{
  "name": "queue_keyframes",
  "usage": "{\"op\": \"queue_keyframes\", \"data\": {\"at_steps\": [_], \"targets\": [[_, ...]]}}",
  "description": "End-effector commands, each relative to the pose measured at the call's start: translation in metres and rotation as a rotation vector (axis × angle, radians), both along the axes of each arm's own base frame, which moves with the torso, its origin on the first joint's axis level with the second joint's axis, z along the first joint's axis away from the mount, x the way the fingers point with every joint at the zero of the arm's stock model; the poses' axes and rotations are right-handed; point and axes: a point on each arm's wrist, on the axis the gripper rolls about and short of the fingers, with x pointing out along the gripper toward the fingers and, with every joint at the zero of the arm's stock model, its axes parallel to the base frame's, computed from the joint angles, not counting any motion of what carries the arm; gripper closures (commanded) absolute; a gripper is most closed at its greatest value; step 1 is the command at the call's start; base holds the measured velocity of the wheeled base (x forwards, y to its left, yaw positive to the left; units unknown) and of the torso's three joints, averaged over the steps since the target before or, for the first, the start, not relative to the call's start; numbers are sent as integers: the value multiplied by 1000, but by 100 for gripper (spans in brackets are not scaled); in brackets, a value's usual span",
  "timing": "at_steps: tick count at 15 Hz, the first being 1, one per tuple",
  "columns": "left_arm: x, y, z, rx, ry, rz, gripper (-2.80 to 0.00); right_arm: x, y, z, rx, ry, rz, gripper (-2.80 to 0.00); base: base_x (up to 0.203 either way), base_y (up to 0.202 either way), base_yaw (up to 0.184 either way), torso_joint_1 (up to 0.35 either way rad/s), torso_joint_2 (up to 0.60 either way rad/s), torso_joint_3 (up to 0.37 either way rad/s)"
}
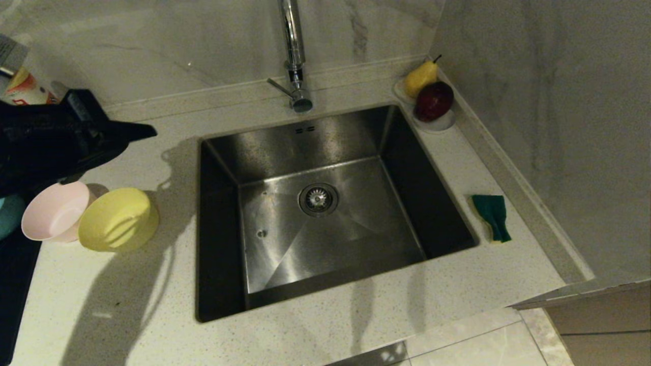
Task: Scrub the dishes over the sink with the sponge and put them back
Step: Place the bowl on the bowl
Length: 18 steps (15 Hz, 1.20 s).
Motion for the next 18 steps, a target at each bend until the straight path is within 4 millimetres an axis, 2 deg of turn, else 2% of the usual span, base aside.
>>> {"op": "queue_keyframes", "data": {"at_steps": [1, 4, 6, 8, 9, 13, 15, 18], "targets": [[-27, 17, -6, 108, 25, 345, 0, 0, 0, 0, 0, 1, -1, 0, 0, 0, 0, 0, 0, 0], [-40, 28, -26, 222, 125, 660, 0, 0, 0, 0, 0, 1, 0, 0, 0, 0, 0, 0, 0, 0], [-55, 39, -30, 286, 140, 781, 0, 0, 0, 0, 0, 1, 0, 0, 0, 0, 0, 0, 0, 0], [-57, 48, -28, 315, 149, 928, 0, 0, 0, 0, 0, 1, 0, 0, 0, 0, 0, 0, 0, 0], [-55, 49, -24, 312, 144, 937, 0, 0, 0, 0, 0, 1, 0, 0, 0, 0, 0, 0, 0, 0], [-25, 81, -4, 304, 213, 1054, 0, 0, 0, 0, 0, 1, 0, 0, 0, 0, 0, 0, 0, 0], [-10, 108, -10, 275, 279, 1095, 0, 0, 0, 0, 0, 1, -2, 0, 0, 0, 0, 0, 0, 0], [10, 148, -28, 192, 378, 1093, 0, 0, 0, 0, 0, 1, 0, 0, 0, 0, 0, 0, 0, 0]]}}
